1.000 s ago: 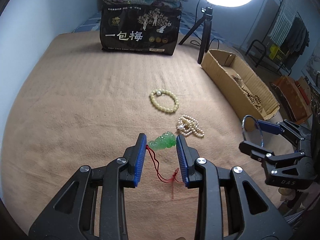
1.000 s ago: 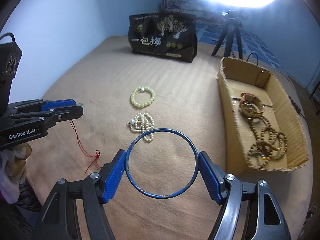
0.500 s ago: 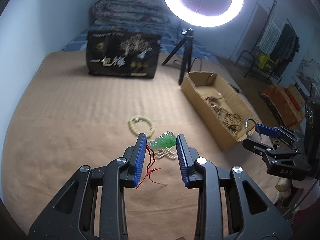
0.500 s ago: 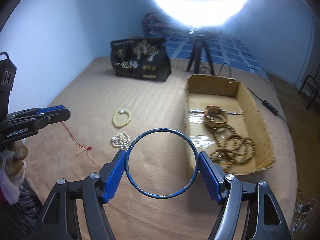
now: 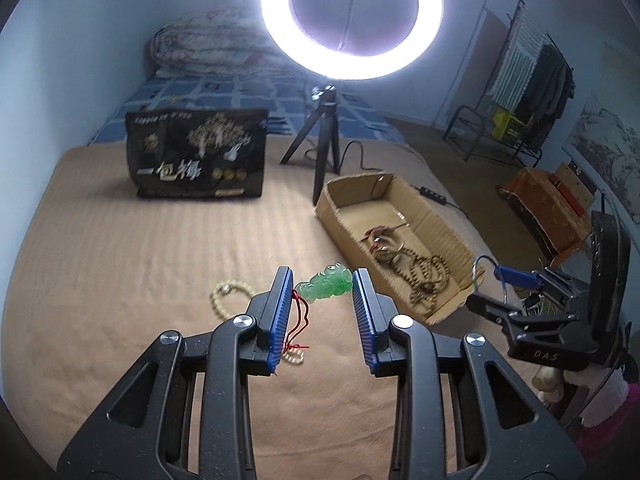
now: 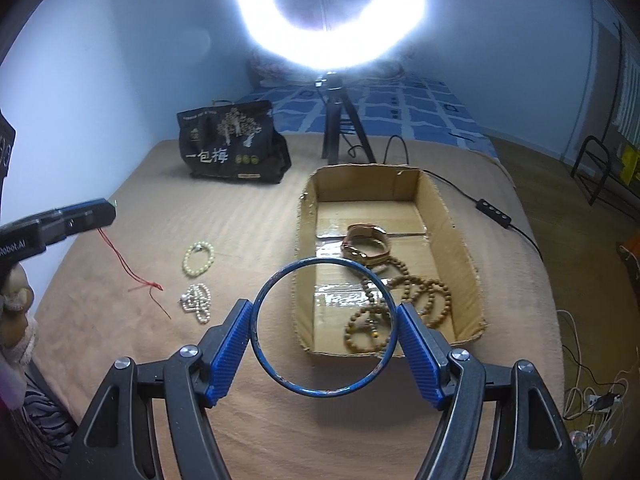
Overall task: Organize jewelry
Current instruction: 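Carry the jade pendant and blue bangle over the cardboard box with both tools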
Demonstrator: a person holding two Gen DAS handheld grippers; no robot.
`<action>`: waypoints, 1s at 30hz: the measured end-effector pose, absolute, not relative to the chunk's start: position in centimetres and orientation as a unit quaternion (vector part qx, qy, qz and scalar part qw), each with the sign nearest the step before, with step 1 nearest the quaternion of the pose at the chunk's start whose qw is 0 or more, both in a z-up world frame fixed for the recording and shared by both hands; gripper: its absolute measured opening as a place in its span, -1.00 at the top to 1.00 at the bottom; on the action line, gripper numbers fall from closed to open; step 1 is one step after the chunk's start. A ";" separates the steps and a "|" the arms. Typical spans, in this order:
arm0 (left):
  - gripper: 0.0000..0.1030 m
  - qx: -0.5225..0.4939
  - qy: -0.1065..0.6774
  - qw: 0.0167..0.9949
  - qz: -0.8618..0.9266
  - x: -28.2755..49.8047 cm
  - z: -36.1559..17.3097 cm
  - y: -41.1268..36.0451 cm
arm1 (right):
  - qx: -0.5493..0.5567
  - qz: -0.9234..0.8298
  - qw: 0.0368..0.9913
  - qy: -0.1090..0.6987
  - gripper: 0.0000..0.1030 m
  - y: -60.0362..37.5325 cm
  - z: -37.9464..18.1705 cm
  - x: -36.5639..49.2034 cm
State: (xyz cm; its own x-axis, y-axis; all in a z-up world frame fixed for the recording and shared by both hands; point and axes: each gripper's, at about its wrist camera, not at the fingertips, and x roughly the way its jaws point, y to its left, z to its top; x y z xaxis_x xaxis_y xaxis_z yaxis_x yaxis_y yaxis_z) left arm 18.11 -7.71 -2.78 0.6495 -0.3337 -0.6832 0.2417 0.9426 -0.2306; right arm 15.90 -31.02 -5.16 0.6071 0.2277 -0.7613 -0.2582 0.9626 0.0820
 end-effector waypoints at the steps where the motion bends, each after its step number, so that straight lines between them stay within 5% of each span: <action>1: 0.41 -0.056 0.384 0.907 -0.161 18.4 -2.5 -8.1 | -0.018 0.133 0.897 0.422 -0.44 -31.2 -5.1 16.0; 30: 0.41 -0.025 0.341 0.911 -0.233 30.5 1.3 -19.7 | 0.018 0.083 0.889 0.450 -0.44 -35.5 -7.4 20.1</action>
